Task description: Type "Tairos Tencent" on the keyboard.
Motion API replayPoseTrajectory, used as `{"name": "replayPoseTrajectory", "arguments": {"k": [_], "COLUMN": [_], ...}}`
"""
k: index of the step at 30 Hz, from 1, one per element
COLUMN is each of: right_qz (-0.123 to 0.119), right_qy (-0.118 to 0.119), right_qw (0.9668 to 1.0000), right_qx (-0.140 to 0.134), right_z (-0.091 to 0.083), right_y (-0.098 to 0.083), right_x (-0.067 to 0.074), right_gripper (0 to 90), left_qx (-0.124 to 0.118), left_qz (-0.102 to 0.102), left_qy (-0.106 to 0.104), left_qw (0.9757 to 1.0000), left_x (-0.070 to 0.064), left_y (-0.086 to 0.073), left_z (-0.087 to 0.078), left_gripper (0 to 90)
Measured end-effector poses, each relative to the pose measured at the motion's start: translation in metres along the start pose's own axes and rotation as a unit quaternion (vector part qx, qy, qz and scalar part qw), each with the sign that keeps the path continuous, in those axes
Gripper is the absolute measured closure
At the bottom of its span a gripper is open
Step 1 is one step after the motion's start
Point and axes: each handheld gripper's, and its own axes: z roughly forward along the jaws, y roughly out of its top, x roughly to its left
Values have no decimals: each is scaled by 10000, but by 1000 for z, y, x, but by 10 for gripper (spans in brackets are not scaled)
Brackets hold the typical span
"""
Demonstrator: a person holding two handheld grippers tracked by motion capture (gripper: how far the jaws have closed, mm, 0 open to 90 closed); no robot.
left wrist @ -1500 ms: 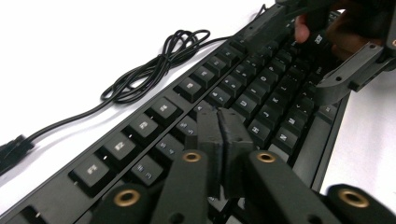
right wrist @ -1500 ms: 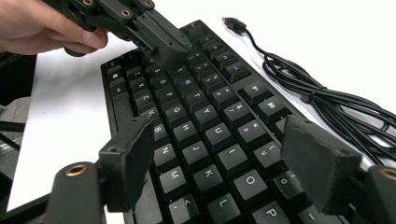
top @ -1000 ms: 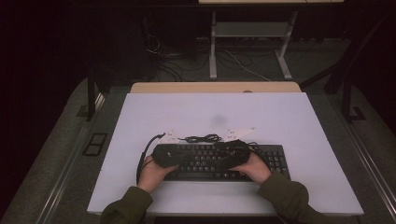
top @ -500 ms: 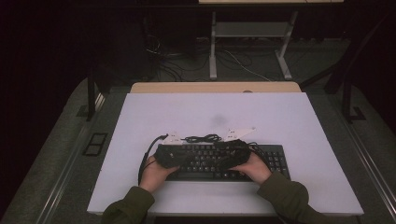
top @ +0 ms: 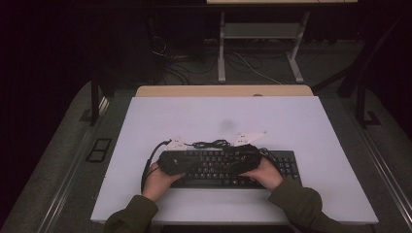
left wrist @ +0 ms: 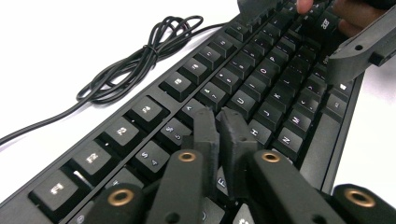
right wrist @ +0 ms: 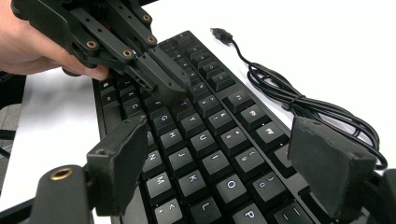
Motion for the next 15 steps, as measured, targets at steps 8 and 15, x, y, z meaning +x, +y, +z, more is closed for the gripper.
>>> {"name": "replayPoseTrajectory", "arguments": {"k": [8,15], "right_qz": [57,108], "right_qy": [-18,-89], "right_qw": [9999,9998], "right_qx": [-90,-131], "right_z": [-12,-23], "right_y": [-3,-9], "right_x": [-5,-8], "right_gripper": [199,199], "left_qx": [-102,-166], "left_qz": [-32,-14], "left_qy": [-22,20], "left_qw": [9999,9999], "left_x": [1,0], "left_y": [1,0], "left_z": [-5,-7], "left_gripper": [666,474]}}
